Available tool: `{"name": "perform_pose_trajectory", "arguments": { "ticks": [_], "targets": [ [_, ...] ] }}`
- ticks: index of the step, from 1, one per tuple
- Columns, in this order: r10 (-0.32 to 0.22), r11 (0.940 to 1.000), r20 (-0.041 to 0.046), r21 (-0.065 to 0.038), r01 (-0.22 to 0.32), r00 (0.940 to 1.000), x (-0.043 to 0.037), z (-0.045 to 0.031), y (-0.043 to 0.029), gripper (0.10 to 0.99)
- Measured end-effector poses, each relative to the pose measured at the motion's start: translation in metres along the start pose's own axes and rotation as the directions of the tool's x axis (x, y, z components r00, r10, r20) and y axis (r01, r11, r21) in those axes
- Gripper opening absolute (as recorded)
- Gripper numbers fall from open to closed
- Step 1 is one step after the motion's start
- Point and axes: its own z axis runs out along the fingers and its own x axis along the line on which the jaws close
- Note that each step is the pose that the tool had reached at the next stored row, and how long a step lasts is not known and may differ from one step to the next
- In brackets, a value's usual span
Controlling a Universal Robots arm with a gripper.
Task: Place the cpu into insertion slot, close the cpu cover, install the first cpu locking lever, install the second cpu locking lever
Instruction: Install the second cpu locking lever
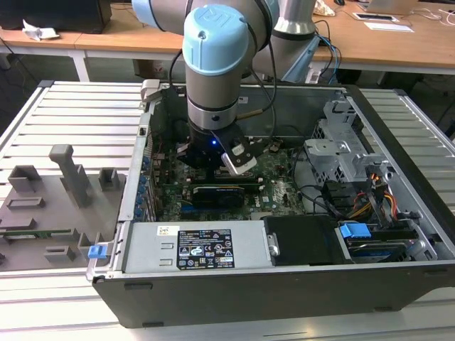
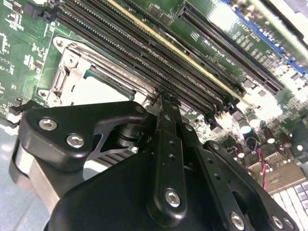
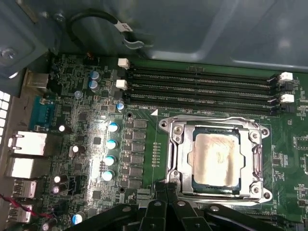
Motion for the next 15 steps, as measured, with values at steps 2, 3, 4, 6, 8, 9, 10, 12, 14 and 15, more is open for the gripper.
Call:
{"name": "perform_pose_trajectory", "arguments": {
  "ticks": [2,3,4,6,8,9,10,12,14,15],
  "targets": [
    [-0.001,1.0,-0.0004,-0.005,0.001,1.0,0.0016,0.0003,-0.0001,0.106],
    [-0.001,1.0,-0.0003,-0.007,0.001,1.0,0.0022,0.0004,-0.0002,0.106],
    [-0.002,1.0,-0.0003,-0.007,0.002,1.0,0.0029,0.0004,-0.0004,0.106],
    [-0.003,1.0,-0.0004,-0.007,0.003,1.0,0.0034,0.0004,-0.0009,0.106],
    [-0.003,1.0,-0.0004,-0.007,0.003,1.0,0.0035,0.0,-0.001,0.106],
    [-0.002,1.0,-0.0002,-0.008,0.002,1.0,0.0035,-0.0018,-0.0006,0.106],
    [-0.002,1.0,-0.0002,-0.008,0.002,1.0,0.0035,-0.0038,-0.0002,0.106],
    [-0.002,1.0,-0.0002,-0.008,0.002,1.0,0.0033,-0.0072,0.0005,0.106],
    [-0.003,1.0,-0.0003,-0.008,0.003,1.0,0.0032,-0.0101,0.001,0.106],
    [-0.003,1.0,-0.0003,-0.008,0.003,1.0,0.0032,-0.0112,0.0013,0.106]
  ]
}}
